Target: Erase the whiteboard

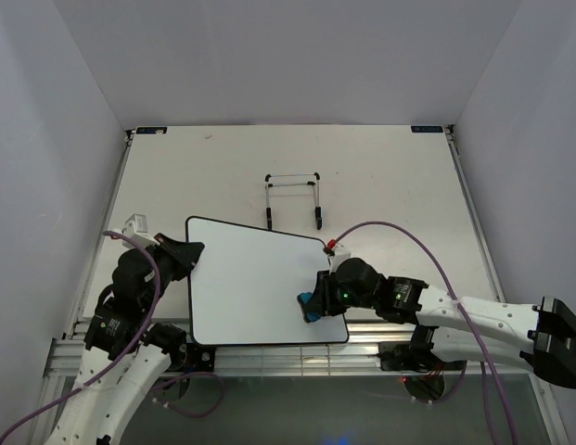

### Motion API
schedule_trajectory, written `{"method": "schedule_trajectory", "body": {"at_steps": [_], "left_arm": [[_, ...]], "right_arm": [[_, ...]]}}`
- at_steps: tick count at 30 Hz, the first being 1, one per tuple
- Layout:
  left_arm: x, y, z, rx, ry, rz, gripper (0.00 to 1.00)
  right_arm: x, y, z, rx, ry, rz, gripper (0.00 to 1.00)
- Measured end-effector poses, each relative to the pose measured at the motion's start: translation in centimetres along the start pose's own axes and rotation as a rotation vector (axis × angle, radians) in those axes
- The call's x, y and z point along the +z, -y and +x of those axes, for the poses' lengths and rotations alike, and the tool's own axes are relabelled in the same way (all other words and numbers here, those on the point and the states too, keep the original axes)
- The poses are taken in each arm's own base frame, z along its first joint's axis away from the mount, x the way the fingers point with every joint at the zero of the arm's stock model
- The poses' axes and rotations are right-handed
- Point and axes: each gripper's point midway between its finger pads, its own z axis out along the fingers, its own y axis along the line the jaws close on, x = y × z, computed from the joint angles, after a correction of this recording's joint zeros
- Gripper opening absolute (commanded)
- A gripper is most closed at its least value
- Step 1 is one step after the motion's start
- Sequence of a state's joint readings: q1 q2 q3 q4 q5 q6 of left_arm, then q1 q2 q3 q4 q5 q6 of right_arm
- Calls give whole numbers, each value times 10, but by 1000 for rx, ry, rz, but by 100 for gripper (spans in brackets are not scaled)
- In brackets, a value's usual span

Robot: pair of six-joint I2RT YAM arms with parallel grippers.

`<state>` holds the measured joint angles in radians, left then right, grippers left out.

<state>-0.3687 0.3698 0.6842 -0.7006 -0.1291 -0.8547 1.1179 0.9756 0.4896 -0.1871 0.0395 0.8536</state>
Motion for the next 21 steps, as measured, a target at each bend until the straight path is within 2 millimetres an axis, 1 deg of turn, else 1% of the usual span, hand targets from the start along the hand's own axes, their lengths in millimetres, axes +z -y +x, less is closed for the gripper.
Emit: {"method": "schedule_trajectory", "body": {"at_steps": [3,7,9,10,14,19,21], "left_arm": [[1,-1,1,0,-2,2,0],[3,-3,3,2,-3,-4,0],[4,-5,3,6,-2,-11,0],[4,-6,4,8,-3,-16,0],[5,-11,4,11,-1,-31,0],[7,-10,4,-2,6,-26,0],[7,-8,4,-7,6,-20,0]], "right_arm": [[-1,-29,2,-88,-3,-86,8],[6,-64,-2,-175,-24,-132,8],[10,-78,-6,-196,-27,-140,8],[12,-82,-8,-198,-26,-139,8],[15,-76,-8,-125,-21,-128,8],[12,-62,-8,66,17,-134,8],[8,-50,-3,145,29,-119,8]]}}
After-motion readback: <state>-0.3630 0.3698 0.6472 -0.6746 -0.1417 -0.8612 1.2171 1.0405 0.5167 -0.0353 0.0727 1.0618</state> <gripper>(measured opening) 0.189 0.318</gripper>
